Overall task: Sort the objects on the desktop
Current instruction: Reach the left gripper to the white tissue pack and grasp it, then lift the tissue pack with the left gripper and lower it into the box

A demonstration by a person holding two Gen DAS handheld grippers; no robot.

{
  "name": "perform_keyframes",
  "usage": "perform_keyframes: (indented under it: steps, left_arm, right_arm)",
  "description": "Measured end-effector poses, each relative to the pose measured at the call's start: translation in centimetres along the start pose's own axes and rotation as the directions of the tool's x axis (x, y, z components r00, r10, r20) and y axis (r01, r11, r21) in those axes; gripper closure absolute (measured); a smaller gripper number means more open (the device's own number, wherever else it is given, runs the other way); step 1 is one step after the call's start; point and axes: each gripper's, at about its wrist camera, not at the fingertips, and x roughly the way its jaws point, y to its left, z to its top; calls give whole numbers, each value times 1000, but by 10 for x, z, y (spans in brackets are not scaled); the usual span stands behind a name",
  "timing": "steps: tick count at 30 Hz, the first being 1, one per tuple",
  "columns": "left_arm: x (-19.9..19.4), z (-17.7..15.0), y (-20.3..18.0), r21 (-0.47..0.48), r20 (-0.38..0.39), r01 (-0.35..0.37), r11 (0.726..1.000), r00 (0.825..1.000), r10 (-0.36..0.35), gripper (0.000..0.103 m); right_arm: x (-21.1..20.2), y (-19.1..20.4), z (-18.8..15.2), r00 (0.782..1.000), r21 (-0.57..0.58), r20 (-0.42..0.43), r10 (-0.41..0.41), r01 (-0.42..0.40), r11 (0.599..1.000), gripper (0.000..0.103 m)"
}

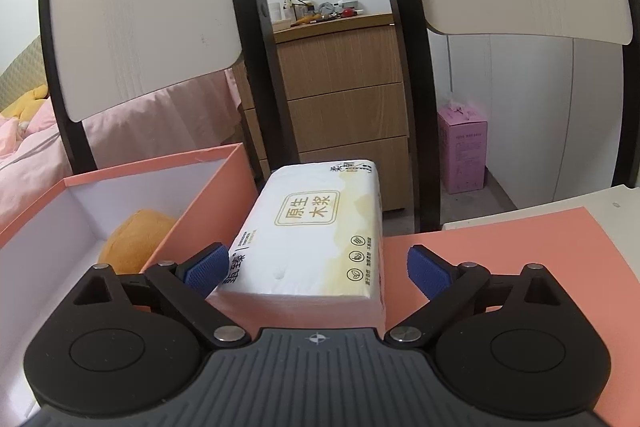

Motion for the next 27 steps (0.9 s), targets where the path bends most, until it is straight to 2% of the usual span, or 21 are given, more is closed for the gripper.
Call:
perform_keyframes:
  steps: [3, 6, 10, 14, 19, 22, 23, 27]
  left_arm:
    - [-6, 0, -5, 33, -3, 39, 999, 999, -39, 6]
    - [-15, -2, -4, 11, 5, 62, 998, 998, -62, 6]
    - [-17, 3, 1, -55, 31, -3, 998, 1000, 5, 6]
    - [-4, 10, -2, -88, -23, -44, 995, 999, 42, 6]
    - [13, 15, -16, -64, -86, -79, 995, 994, 73, 6]
    - [17, 14, -17, -49, -102, -73, 996, 993, 68, 6]
    - [18, 14, -15, -54, -110, -71, 996, 992, 65, 10]
    - [14, 7, -9, -68, -107, -50, 996, 993, 43, 14]
  right_arm:
    - [0, 2, -1, 1000, -1, -6, -5, 5, 1000, 0]
    - [0, 3, -2, 1000, 3, -11, -15, 15, 1000, 0]
    - [0, 4, -4, 1000, 10, -17, -26, 26, 1000, 0]
    - [-2, 5, -6, 999, 17, -27, -28, 28, 999, 0]
    - [-4, 6, -6, 999, 19, -33, -34, 34, 999, 0]
    - [-8, 5, -6, 999, 19, -30, -43, 43, 999, 0]
    - [-9, 5, -6, 998, 20, -30, -48, 48, 999, 0]
    - [-12, 4, -6, 997, 26, -36, -63, 64, 998, 0]
